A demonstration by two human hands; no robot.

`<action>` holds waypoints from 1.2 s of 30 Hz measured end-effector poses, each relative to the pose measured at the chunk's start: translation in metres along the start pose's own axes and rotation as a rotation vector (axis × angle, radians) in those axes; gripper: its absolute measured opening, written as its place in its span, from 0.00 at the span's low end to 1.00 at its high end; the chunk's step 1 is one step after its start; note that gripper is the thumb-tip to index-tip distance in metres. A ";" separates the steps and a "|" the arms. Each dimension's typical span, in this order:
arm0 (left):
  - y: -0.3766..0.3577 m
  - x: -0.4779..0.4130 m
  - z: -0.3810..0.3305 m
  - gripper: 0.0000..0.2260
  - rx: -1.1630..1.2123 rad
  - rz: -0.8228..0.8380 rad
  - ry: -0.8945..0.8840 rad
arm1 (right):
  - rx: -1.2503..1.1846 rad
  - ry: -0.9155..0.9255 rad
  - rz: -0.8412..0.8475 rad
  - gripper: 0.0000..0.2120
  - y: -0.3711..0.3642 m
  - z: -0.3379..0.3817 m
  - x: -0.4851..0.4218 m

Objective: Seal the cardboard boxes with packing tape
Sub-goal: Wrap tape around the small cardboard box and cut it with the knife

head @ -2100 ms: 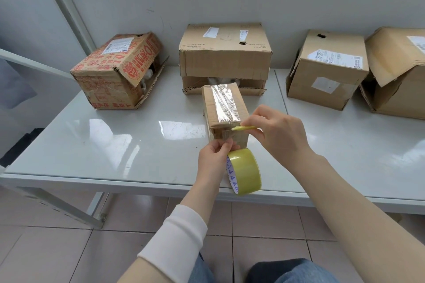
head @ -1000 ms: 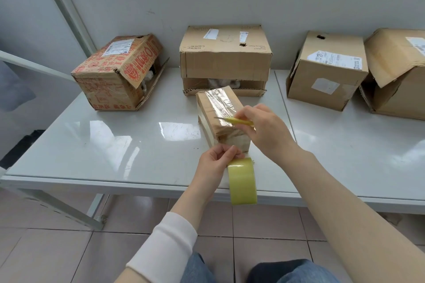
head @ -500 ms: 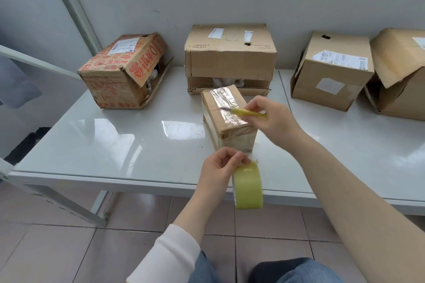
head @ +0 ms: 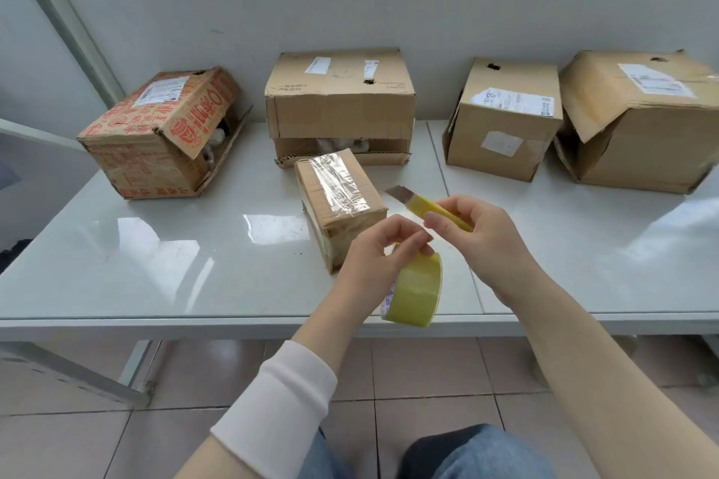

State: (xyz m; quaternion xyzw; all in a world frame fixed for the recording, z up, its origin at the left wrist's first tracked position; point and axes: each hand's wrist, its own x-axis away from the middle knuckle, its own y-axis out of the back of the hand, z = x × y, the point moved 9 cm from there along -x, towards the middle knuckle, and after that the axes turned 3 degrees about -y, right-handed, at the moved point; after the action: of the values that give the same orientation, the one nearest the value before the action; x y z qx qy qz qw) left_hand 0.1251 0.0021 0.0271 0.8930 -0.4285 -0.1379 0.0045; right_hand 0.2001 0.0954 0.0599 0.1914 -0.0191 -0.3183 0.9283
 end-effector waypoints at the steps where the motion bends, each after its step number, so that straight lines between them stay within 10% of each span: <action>1: -0.004 -0.002 0.001 0.05 -0.016 0.012 0.000 | -0.013 -0.004 -0.011 0.03 0.004 -0.003 0.000; 8: -0.031 -0.016 0.010 0.09 0.035 0.072 0.048 | -0.218 -0.077 -0.199 0.03 0.032 -0.029 -0.003; 13: -0.039 -0.028 0.027 0.32 0.125 -0.007 0.210 | -0.381 -0.135 -0.238 0.02 0.046 -0.042 -0.010; 19: -0.052 -0.036 0.049 0.04 -0.050 -0.008 0.252 | -0.298 -0.257 -0.320 0.03 0.066 -0.074 -0.020; 36: -0.085 -0.062 0.061 0.02 -0.007 -0.005 0.326 | 0.277 -0.534 -0.206 0.26 0.098 -0.145 -0.034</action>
State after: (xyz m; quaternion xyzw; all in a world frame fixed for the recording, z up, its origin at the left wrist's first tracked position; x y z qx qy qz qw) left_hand 0.1376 0.1103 -0.0275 0.9046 -0.4193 0.0073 0.0765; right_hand 0.2526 0.2361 -0.0356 0.2268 -0.2857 -0.4440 0.8185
